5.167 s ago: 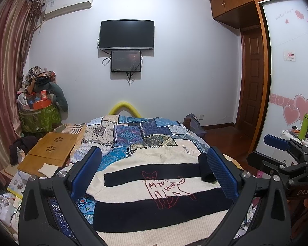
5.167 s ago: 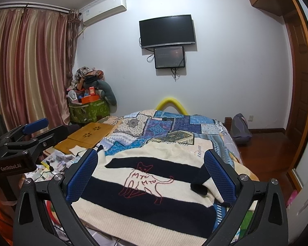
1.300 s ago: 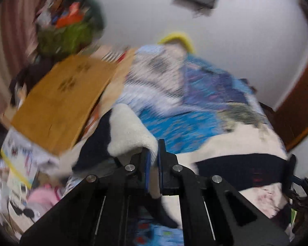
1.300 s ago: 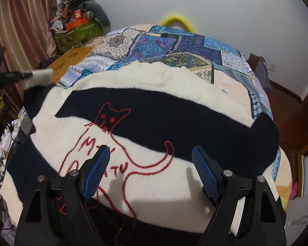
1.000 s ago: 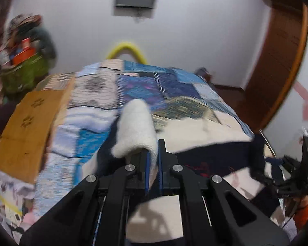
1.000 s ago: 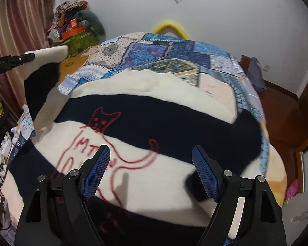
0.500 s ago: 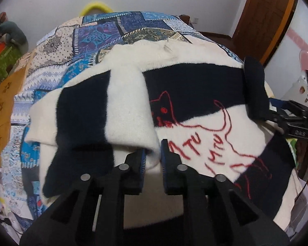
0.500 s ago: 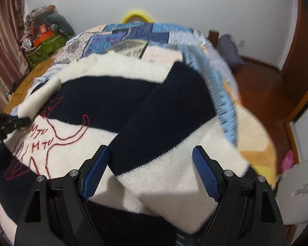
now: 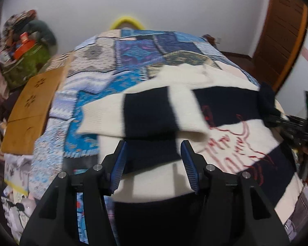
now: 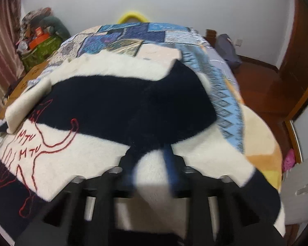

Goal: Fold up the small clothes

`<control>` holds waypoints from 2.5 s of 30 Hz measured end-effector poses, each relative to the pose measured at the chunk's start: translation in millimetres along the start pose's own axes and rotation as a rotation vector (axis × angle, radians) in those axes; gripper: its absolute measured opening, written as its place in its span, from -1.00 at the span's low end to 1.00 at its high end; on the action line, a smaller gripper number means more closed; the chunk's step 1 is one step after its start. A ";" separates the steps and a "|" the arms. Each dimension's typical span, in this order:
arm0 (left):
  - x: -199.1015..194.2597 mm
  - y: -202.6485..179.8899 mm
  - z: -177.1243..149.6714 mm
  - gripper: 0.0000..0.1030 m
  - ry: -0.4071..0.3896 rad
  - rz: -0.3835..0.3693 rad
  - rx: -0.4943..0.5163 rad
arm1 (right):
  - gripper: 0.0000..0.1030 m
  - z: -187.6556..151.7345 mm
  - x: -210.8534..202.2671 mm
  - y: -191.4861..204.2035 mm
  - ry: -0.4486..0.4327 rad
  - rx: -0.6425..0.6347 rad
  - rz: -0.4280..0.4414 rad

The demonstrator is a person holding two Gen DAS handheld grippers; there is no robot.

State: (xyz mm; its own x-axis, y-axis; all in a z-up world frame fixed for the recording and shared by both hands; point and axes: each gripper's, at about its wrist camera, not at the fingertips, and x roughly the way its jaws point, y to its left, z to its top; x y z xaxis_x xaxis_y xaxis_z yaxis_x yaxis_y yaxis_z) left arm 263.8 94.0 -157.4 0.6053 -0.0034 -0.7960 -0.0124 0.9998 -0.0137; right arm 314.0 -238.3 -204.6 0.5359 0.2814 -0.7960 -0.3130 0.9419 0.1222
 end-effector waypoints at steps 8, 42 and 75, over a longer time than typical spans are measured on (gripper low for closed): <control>12.5 48.9 -15.7 0.03 0.018 0.066 -0.093 | -0.74 -23.0 -54.1 -50.7 -0.014 0.046 -0.111; 69.7 79.9 -50.4 0.07 0.134 -0.008 -0.122 | 0.01 39.5 43.4 267.5 0.078 -0.658 0.141; 70.2 65.9 -48.6 0.08 0.139 0.082 -0.052 | -0.55 37.8 8.0 140.7 0.094 -0.284 0.136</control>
State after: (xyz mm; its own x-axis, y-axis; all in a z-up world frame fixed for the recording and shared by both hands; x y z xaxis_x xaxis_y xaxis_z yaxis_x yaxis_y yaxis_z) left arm 266.8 158.8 -243.6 0.4847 0.0722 -0.8717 -0.1008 0.9946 0.0264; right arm 303.8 -96.7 -171.3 0.4034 0.3707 -0.8366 -0.5904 0.8039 0.0716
